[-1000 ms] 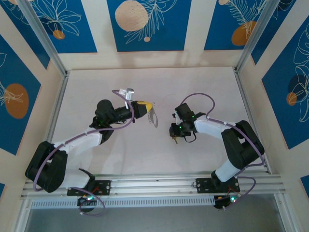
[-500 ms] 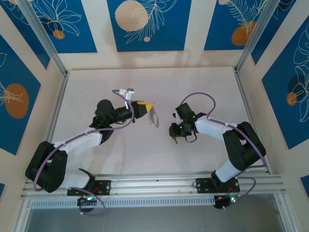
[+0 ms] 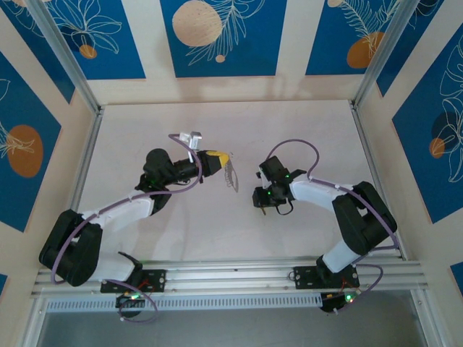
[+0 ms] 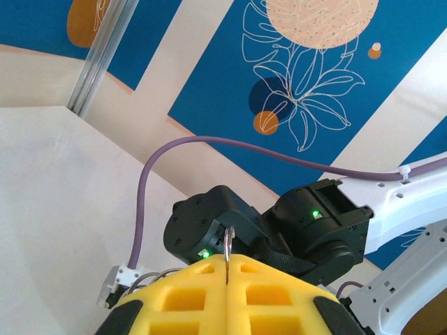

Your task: Put the keys on the keyring

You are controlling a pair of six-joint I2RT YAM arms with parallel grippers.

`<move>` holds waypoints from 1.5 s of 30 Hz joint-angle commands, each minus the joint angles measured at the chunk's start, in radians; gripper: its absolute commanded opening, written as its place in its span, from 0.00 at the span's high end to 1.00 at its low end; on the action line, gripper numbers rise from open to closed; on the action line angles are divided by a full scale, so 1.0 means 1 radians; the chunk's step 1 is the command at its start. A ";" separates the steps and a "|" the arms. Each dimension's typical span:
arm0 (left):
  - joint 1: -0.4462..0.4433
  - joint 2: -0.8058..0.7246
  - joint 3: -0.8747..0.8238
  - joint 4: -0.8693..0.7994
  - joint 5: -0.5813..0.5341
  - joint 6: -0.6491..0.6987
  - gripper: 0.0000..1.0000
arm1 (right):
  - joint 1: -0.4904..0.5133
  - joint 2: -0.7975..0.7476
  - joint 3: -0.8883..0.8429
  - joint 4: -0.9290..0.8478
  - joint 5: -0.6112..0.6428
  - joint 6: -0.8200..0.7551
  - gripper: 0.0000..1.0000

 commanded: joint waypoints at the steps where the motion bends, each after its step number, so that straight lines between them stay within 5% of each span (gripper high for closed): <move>1: -0.008 0.003 0.039 0.050 0.006 0.012 1.00 | 0.010 0.022 0.034 -0.019 0.026 -0.021 0.70; 18: -0.008 0.000 0.035 0.055 0.005 0.011 1.00 | 0.014 0.050 0.053 -0.012 0.026 -0.024 0.74; 34: -0.008 -0.001 0.035 0.056 0.005 0.009 1.00 | 0.004 0.018 0.052 -0.037 0.047 -0.034 1.00; 38: -0.008 -0.003 0.035 0.058 0.005 0.009 1.00 | -0.006 -0.020 0.056 -0.054 0.051 -0.041 1.00; 45: -0.008 -0.004 0.032 0.056 0.006 0.011 1.00 | -0.101 -0.148 0.004 0.000 -0.118 -0.030 1.00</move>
